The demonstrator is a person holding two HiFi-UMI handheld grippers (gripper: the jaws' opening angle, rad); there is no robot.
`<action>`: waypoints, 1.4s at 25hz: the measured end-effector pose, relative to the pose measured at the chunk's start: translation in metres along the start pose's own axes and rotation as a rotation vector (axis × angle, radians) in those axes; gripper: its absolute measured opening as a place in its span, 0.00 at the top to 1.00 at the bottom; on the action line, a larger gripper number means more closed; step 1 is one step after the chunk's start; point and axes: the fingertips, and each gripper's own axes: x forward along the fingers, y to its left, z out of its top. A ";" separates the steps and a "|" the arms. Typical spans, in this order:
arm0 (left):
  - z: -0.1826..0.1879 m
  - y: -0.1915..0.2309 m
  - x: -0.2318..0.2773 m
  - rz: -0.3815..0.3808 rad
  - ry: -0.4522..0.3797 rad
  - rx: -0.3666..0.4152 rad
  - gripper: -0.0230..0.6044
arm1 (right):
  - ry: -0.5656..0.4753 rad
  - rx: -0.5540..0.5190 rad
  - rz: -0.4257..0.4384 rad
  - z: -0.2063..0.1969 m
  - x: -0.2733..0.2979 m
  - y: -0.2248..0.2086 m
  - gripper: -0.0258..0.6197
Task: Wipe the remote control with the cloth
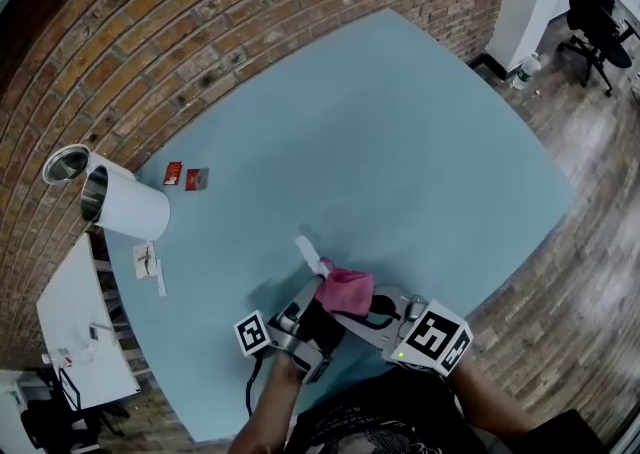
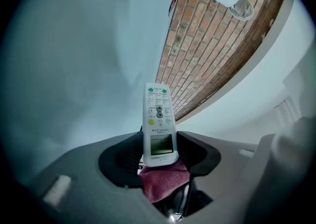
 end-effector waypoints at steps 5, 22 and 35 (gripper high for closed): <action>0.001 -0.004 0.002 -0.021 -0.014 -0.001 0.62 | 0.042 0.023 0.011 -0.013 -0.003 -0.001 0.86; -0.007 0.010 -0.022 0.325 0.290 0.360 0.62 | -0.082 0.185 -0.146 -0.003 -0.040 -0.064 0.86; 0.002 0.050 -0.082 1.034 1.343 1.310 0.62 | -0.053 0.163 -0.067 -0.002 -0.040 -0.071 0.86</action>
